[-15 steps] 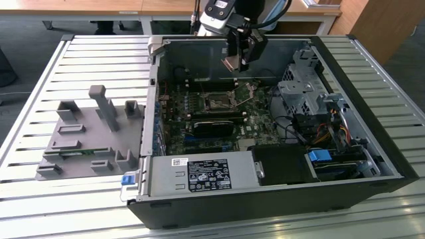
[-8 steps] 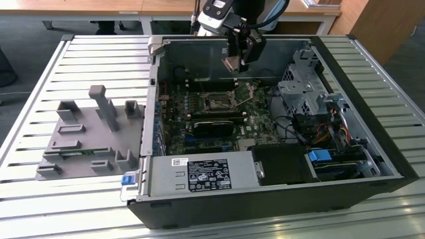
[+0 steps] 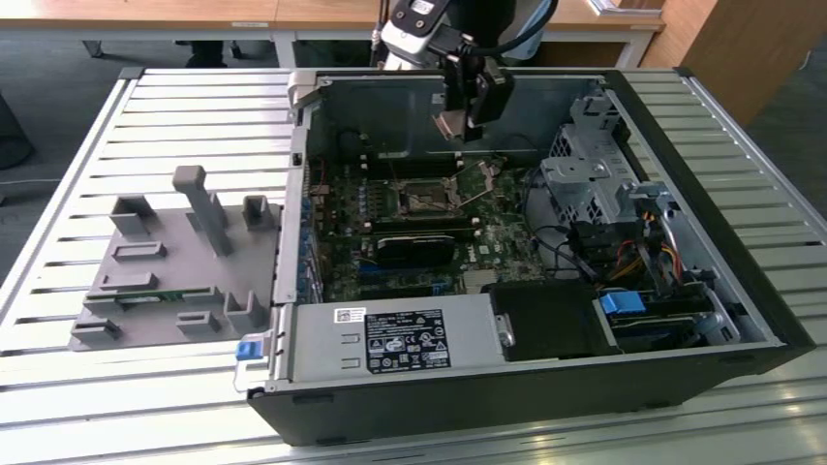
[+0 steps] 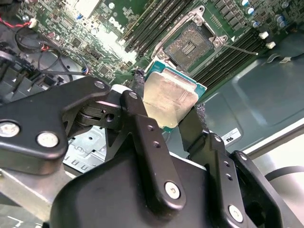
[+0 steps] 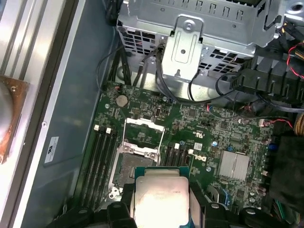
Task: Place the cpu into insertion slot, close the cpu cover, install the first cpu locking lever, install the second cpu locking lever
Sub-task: 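Place the cpu into insertion slot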
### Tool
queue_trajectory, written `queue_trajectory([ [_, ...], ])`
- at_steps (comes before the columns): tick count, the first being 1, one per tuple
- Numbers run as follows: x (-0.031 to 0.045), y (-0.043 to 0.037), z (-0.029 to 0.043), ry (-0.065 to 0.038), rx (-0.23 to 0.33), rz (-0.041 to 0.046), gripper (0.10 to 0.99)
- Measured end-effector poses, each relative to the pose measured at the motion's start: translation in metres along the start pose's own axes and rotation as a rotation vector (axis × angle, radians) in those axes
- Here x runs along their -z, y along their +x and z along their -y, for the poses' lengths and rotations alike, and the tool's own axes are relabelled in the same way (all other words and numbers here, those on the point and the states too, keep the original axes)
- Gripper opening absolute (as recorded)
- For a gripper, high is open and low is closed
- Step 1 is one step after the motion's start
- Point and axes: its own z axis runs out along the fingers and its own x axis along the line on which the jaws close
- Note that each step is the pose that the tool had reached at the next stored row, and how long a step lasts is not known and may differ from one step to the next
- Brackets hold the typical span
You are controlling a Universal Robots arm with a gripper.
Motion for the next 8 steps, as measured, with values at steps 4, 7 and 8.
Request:
queue_trajectory([
  [4,-0.0003,0.0,0.0,-0.001,-0.028,0.0025,0.541],
  [7,-0.0005,0.0,0.0,-0.001,-0.048,0.0043,0.541],
  [8,-0.0006,0.0,0.0001,-0.001,-0.054,0.0048,0.541],
])
